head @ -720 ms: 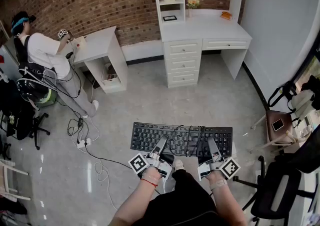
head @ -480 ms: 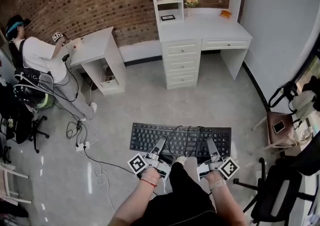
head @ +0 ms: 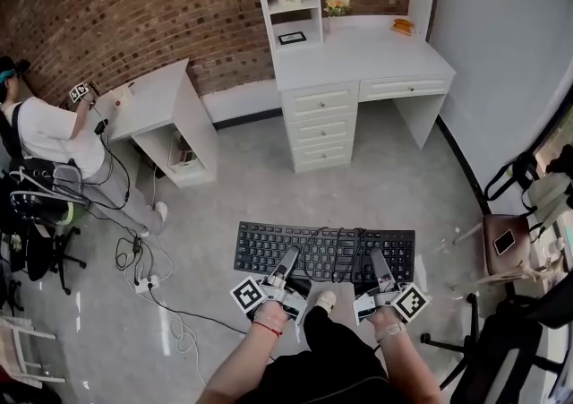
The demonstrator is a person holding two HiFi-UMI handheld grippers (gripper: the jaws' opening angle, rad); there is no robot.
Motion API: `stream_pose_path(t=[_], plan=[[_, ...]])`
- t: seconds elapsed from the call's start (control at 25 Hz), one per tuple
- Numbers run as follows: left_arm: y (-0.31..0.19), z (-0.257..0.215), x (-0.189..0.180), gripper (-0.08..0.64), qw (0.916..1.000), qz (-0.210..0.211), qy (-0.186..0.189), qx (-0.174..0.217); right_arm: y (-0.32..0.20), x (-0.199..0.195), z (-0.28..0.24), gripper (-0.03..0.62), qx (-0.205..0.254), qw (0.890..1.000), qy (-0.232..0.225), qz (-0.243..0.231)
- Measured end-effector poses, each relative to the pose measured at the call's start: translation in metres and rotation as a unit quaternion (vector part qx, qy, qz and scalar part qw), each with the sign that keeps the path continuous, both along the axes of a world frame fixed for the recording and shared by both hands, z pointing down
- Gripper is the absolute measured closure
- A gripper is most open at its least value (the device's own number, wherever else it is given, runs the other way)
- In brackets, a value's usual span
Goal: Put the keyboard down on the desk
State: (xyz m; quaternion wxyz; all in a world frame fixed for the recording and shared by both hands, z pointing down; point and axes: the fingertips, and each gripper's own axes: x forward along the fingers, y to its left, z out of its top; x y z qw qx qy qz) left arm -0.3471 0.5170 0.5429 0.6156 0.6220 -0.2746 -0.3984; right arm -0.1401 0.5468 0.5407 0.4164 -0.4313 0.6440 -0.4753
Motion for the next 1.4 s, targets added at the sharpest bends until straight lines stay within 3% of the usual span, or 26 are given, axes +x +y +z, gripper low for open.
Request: stream_pose_path(t=[0.6,1.4], plan=[[-0.155,-0.003,0.014,0.480,0.9997,0.025,-0.005,0.004,-0.148,0.012,-0.004,0.506,-0.005,1.000,-0.006,0.019],[-0.270,0.000,0.103,0.482,0.9939,0.110,-0.008,0.001,-0.234,0.093,0.003,0.503,-0.017,0.996,-0.014,0.089]])
